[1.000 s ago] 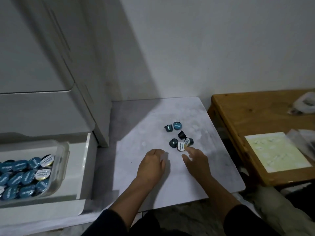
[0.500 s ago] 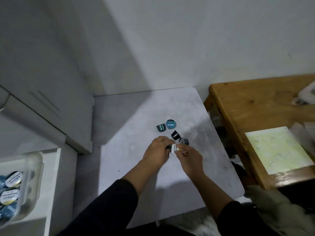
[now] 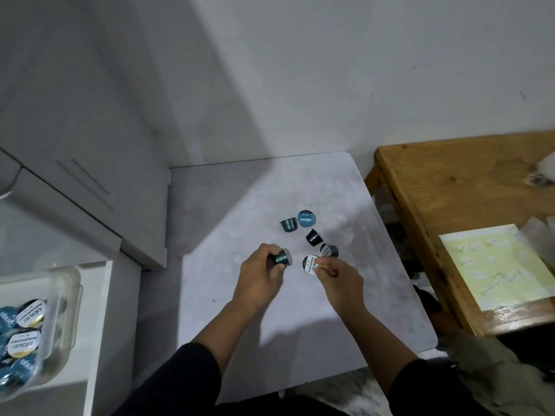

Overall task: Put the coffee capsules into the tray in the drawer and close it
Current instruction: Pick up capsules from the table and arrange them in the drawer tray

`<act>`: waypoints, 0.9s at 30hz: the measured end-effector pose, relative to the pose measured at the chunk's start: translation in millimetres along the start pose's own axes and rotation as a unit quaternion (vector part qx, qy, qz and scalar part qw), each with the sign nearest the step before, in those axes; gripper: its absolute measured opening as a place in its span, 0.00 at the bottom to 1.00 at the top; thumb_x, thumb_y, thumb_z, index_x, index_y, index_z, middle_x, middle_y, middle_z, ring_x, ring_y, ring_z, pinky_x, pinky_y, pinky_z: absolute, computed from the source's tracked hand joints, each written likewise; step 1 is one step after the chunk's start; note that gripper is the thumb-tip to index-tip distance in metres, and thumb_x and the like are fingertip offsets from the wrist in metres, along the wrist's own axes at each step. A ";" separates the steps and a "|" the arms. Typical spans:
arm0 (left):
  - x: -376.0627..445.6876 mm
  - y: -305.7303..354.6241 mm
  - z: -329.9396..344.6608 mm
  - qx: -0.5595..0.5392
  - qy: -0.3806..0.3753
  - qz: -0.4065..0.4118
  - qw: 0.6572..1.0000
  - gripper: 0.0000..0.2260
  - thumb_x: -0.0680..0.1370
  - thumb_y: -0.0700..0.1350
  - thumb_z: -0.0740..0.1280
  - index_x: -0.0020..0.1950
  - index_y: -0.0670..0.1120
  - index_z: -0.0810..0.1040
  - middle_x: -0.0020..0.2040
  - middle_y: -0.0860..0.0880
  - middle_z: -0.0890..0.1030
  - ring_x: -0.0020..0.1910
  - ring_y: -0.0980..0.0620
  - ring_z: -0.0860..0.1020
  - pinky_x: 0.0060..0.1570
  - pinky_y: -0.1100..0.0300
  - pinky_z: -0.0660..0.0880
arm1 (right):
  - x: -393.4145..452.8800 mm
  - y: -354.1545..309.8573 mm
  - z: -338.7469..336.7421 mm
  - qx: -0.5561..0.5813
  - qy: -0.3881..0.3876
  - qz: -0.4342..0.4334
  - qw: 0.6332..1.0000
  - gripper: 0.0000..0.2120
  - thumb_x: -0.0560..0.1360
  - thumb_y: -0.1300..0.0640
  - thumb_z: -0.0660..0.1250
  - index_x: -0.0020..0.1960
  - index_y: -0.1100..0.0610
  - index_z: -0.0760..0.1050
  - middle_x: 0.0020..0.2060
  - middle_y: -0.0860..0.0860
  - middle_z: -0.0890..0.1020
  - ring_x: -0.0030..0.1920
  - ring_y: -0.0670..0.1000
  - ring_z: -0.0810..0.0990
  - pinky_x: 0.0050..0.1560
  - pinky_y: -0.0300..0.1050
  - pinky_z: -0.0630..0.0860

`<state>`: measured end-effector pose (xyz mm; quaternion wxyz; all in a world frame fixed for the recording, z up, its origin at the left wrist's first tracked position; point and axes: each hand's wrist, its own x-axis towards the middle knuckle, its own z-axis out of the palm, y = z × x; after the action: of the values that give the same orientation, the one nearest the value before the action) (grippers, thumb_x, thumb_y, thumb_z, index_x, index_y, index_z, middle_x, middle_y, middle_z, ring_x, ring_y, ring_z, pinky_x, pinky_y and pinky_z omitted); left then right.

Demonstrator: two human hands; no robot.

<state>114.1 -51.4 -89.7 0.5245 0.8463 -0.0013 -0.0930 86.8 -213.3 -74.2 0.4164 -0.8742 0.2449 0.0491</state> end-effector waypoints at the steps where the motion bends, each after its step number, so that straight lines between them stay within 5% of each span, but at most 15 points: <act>1: -1.9 -1.2 -1.3 -0.006 0.003 -0.006 1.000 0.09 0.74 0.36 0.66 0.51 0.46 0.74 0.48 0.54 0.80 0.47 0.55 0.78 0.45 0.82 0.67 | 0.1 0.1 0.5 0.005 0.002 0.001 1.000 0.09 0.72 0.60 0.68 0.51 0.54 0.81 0.50 0.54 0.83 0.47 0.48 0.79 0.38 0.24 0.67; 6: -5.2 -8.6 -5.7 0.068 -0.033 0.037 0.996 0.22 0.75 0.38 0.63 0.65 0.58 0.70 0.54 0.54 0.76 0.55 0.58 0.73 0.56 0.72 0.66 | 0.2 -1.4 2.4 0.004 0.002 0.000 1.000 0.09 0.72 0.61 0.67 0.51 0.55 0.81 0.51 0.54 0.83 0.45 0.47 0.78 0.36 0.24 0.68; 9: -5.5 -10.4 -5.0 0.094 -0.028 0.055 0.994 0.20 0.75 0.36 0.62 0.63 0.56 0.75 0.56 0.51 0.76 0.56 0.59 0.70 0.53 0.82 0.60 | 0.7 -1.6 4.2 0.016 0.002 0.007 1.000 0.09 0.72 0.62 0.67 0.50 0.55 0.81 0.50 0.54 0.83 0.44 0.47 0.77 0.35 0.22 0.69; 14: -7.5 -11.6 -6.0 0.076 0.025 0.053 0.995 0.14 0.73 0.35 0.68 0.55 0.50 0.81 0.53 0.54 0.79 0.54 0.57 0.74 0.54 0.81 0.64 | -0.2 -4.5 5.9 0.058 0.000 0.023 0.998 0.08 0.71 0.63 0.69 0.47 0.54 0.82 0.46 0.53 0.84 0.43 0.50 0.80 0.46 0.44 0.79; 20: -13.9 -4.0 -4.7 -0.025 0.049 -0.010 0.998 0.11 0.70 0.39 0.73 0.52 0.47 0.83 0.46 0.59 0.79 0.46 0.64 0.77 0.48 0.82 0.68 | -1.5 -5.1 6.8 0.088 -0.005 0.036 0.995 0.08 0.71 0.63 0.68 0.46 0.53 0.83 0.45 0.53 0.84 0.43 0.50 0.81 0.47 0.45 0.80; 27: -18.4 2.3 4.3 -0.134 0.104 -0.144 0.975 0.07 0.74 0.39 0.69 0.49 0.47 0.84 0.44 0.52 0.84 0.41 0.62 0.79 0.38 0.81 0.71 | -10.8 -3.8 1.5 0.137 -0.022 0.054 0.989 0.16 0.71 0.63 0.68 0.33 0.43 0.80 0.37 0.49 0.84 0.43 0.53 0.83 0.50 0.54 0.81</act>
<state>95.5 -54.5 -86.6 0.6112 0.7650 0.1872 -0.0785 79.3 -206.0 -69.4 0.5341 -0.7933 0.2867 0.0571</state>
